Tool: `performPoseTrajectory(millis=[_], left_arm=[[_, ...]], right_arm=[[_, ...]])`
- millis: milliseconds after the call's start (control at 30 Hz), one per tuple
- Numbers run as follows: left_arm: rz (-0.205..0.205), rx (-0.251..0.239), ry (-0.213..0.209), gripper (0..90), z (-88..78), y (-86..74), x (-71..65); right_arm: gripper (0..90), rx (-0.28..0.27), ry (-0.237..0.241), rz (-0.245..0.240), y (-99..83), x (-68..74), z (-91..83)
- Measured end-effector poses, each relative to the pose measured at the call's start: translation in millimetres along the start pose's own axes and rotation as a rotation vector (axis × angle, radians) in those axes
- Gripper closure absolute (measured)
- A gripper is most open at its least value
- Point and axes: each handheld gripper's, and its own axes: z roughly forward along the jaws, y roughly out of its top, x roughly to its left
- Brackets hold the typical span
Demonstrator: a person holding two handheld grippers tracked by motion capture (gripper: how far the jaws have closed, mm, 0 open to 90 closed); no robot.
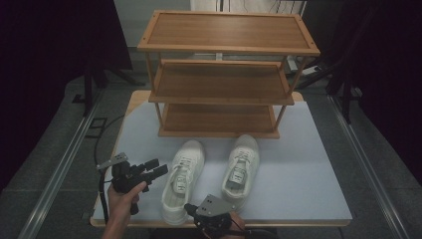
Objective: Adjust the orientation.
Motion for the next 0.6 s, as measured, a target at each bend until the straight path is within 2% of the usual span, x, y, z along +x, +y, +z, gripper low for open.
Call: performPoseTrajectory(millis=[167,300,433,533,567,600], left_arm=[[-0.006,-0.006,0.0,35.6,-2.5,0.6,2.6],[-0.006,-0.004,-0.003,35.3,-3.2,0.6,3.3],[-0.006,-0.004,-0.002,35.2,-2.9,0.5,3.5],[0.002,0.003,-0.001,35.0,-1.1,0.2,1.5],[0.002,0.003,-0.001,35.0,-1.1,0.2,1.5],[0.003,0.005,0.001,35.0,0.6,-0.1,0.9]], right_arm=[[89.2,-0.002,0.039,-0.021,9.8,10.7,21.1],[88.8,0.003,0.056,-0.016,13.3,10.7,25.7],[87.0,-0.04,0.051,0.001,12.9,1.7,9.7],[82.5,-0.082,0.021,0.016,11.8,-10.1,-10.5],[82.5,-0.082,0.021,0.016,11.8,-10.1,-10.5],[79.0,-0.114,0.005,0.033,9.8,-18.7,-24.7]])
